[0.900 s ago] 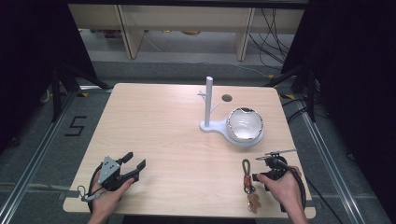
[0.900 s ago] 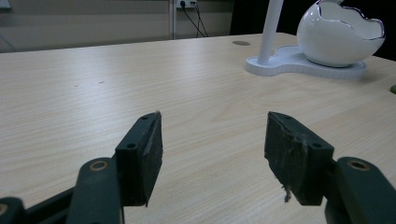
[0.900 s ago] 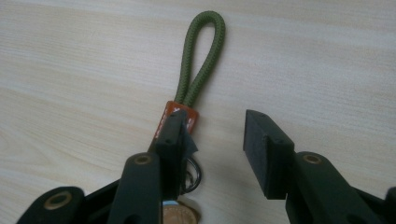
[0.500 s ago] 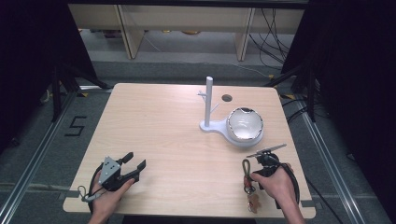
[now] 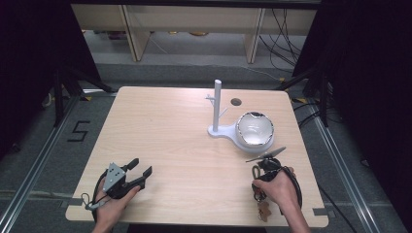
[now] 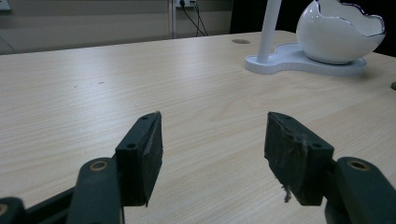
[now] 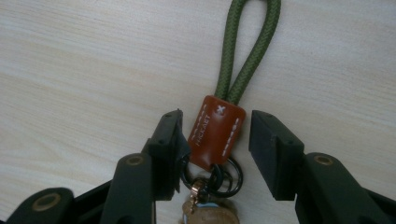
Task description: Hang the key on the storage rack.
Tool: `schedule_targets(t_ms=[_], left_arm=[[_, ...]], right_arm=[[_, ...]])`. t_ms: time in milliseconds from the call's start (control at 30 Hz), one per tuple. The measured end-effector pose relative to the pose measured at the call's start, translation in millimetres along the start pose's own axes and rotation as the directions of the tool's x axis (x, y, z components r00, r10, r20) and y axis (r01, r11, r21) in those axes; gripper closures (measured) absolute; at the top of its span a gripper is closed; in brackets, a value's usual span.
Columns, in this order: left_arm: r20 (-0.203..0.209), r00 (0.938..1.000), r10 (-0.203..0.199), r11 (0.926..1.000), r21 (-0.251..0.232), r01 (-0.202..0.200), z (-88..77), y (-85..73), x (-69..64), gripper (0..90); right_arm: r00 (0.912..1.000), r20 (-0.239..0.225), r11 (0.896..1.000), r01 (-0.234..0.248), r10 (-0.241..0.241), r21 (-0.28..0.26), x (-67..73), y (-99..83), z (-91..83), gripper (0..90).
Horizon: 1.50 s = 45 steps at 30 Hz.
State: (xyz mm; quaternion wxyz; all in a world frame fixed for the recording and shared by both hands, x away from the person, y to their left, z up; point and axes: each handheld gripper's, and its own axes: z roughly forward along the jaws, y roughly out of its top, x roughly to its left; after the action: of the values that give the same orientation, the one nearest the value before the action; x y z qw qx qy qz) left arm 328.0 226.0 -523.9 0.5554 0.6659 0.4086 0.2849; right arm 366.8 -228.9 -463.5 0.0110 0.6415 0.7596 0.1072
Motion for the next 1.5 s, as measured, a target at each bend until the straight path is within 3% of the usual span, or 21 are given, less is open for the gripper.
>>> schedule_targets(t_ms=[67, 167, 300, 333, 367, 433, 467, 533, 600, 633, 667, 767, 900, 1000, 1033, 1067, 1133, 1167, 1233, 1367, 1500], left_arm=[[0.002, 1.0, 0.001, 1.0, 0.0, -0.001, 0.1, 0.0, -0.2, 36.8], [-0.005, 0.9999, 0.01, 0.9999, -0.001, -0.01, 0.1, 0.0, -0.5, 36.8], [-0.003, 1.0, 0.007, 1.0, 0.0, -0.007, 0.2, 0.1, -0.5, 36.8], [-0.003, 1.0, 0.007, 1.0, 0.0, -0.007, 0.2, 0.1, -0.5, 36.8], [-0.004, 1.0, 0.007, 1.0, -0.001, -0.007, 0.4, 0.0, -0.7, 36.8], [-0.003, 1.0, 0.008, 1.0, 0.0, -0.008, 0.2, 0.1, -0.6, 36.8], [-0.001, 1.0, 0.009, 1.0, -0.001, -0.009, 0.1, 0.1, -0.2, 36.8], [0.003, 1.0, 0.001, 1.0, -0.002, -0.001, 0.0, -0.1, -0.3, 36.8], [0.003, 1.0, 0.006, 1.0, -0.001, -0.006, 0.0, 0.0, -0.2, 36.8], [-0.004, 1.0, 0.008, 1.0, -0.002, -0.008, 0.1, 0.0, -0.5, 36.8], [-0.003, 1.0, 0.009, 1.0, -0.001, -0.009, 0.1, 0.1, -0.6, 36.8], [0.004, 1.0, 0.008, 1.0, -0.001, -0.007, 0.1, 0.0, -0.4, 36.8], [0.004, 1.0, 0.007, 1.0, 0.0, -0.007, -0.2, 0.1, -0.7, 36.8], [0.005, 1.0, 0.005, 1.0, -0.001, -0.005, 0.0, -0.1, -0.9, 36.8], [0.005, 1.0, 0.007, 1.0, -0.002, -0.007, 0.0, 0.0, -0.9, 36.8], [0.005, 1.0, 0.004, 1.0, -0.002, -0.004, 0.0, -0.1, -1.0, 36.8], [0.005, 1.0, 0.005, 1.0, -0.002, -0.005, 0.0, -0.1, -1.0, 36.8], [0.005, 1.0, 0.005, 1.0, -0.002, -0.005, -0.1, -0.1, -0.8, 36.8], [0.004, 1.0, 0.006, 1.0, -0.001, -0.006, -0.1, 0.0, -0.7, 36.8], [0.003, 1.0, 0.005, 1.0, -0.002, -0.005, 0.0, -0.1, -1.1, 36.8], [0.003, 1.0, 0.005, 1.0, -0.003, -0.005, -0.1, -0.1, -1.1, 36.8]], right_arm=[[0.9993, 0.015, 0.999, 0.034, -0.034, -0.004, -0.3, 1.3, 3.8, 55.3], [0.9987, 0.037, 0.999, 0.034, -0.034, 0.001, 3.3, 2.8, 7.0, 55.3], [0.9988, 0.049, 0.999, 0.003, -0.005, 0.033, 10.6, 3.1, 6.5, 56.1], [0.9984, 0.057, 1.0, -0.003, 0.002, 0.017, 11.4, 2.8, 7.7, 56.5], [0.997, 0.077, 0.999, 0.006, -0.01, 0.046, 10.4, 4.2, 7.8, 56.9], [0.9951, 0.084, 0.998, 0.05, -0.053, 0.04, 7.8, 4.3, 10.0, 58.1], [0.9956, 0.09, 0.999, 0.02, -0.024, 0.05, 10.3, 4.2, 9.3, 59.1], [0.9948, 0.099, 0.998, 0.016, -0.022, 0.062, 10.6, 4.4, 10.2, 60.5], [0.9943, 0.103, 0.998, 0.021, -0.028, 0.062, 10.0, 3.9, 10.1, 62.2], [0.9929, 0.101, 0.997, 0.058, -0.063, 0.056, 7.4, 3.6, 10.6, 64.7], [0.9979, 0.052, 0.997, 0.036, -0.04, 0.071, 7.8, 3.3, 8.8, 65.8], [0.9934, 0.106, 0.998, 0.04, -0.045, 0.048, 9.2, 1.6, 9.3, 63.8], [0.992, 0.103, 0.996, 0.066, -0.072, 0.057, 8.9, 1.9, 10.3, 66.0], [0.9912, 0.118, 0.997, 0.054, -0.06, 0.05, 10.5, 1.0, 10.2, 67.6], [0.989, 0.116, 0.995, 0.088, -0.092, 0.039, 8.0, 1.3, 11.1, 67.9], [0.9921, 0.109, 0.997, 0.056, -0.061, 0.05, 9.9, 0.6, 9.9, 68.1], [0.9921, 0.103, 0.997, 0.067, -0.071, 0.04, 9.2, -0.4, 9.9, 68.2], [0.9963, 0.055, 0.998, 0.065, -0.067, 0.025, 8.3, -1.9, 7.8, 68.4], [0.9941, 0.081, 0.997, 0.072, -0.071, -0.003, 10.0, -4.4, 5.3, 68.5], [0.9962, 0.052, 0.996, 0.072, -0.069, -0.054, 12.4, -8.4, -1.4, 68.5], [0.996, 0.011, 0.988, 0.09, -0.089, -0.129, 13.1, -14.8, -6.8, 68.6]])
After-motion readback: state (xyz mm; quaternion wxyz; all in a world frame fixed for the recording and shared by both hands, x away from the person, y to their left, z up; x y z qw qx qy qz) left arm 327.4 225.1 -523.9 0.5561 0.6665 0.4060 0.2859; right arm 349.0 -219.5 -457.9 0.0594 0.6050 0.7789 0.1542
